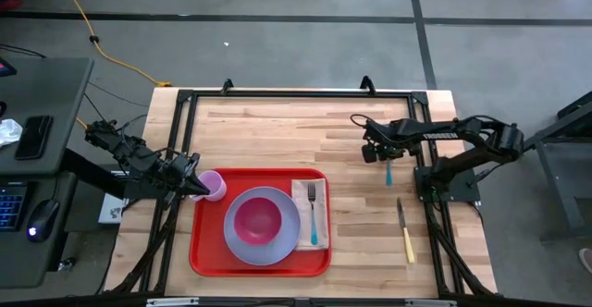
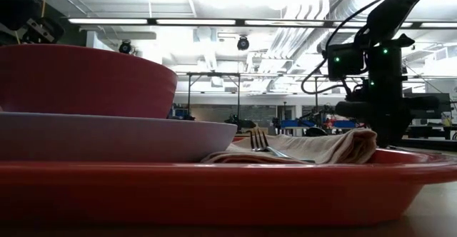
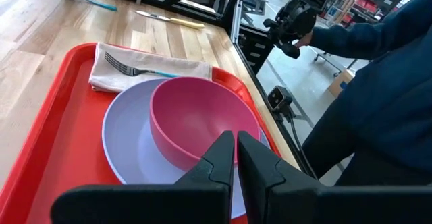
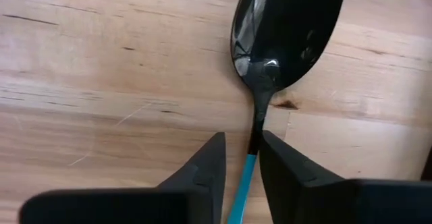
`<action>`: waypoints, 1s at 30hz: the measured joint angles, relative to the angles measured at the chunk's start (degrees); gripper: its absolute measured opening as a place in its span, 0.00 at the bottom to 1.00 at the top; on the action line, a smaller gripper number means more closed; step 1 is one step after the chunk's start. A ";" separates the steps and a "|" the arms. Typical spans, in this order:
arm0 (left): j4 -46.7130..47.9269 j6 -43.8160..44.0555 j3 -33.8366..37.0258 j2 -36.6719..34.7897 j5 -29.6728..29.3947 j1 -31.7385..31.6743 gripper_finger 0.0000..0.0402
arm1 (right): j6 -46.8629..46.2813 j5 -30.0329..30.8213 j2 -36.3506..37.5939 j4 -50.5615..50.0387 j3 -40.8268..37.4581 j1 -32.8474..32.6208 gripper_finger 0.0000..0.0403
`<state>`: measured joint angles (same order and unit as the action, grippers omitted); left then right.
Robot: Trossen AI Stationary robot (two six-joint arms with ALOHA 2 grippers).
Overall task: Set up tray
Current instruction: Put the blue spoon to left of the blue fork on the red tray
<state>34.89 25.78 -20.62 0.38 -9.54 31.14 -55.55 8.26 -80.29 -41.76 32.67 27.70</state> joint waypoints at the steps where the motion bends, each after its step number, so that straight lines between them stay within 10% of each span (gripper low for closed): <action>1: 0.02 0.00 0.00 0.00 0.00 0.00 0.12 | 0.00 0.02 0.00 -0.02 -0.02 0.00 0.16; 30: 0.02 -0.10 0.00 0.00 0.02 0.02 0.12 | -3.62 -5.70 6.61 -2.50 -0.26 -0.19 0.00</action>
<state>34.92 25.68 -20.62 0.38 -9.52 31.15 -59.17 2.56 -73.68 -44.26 32.40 27.51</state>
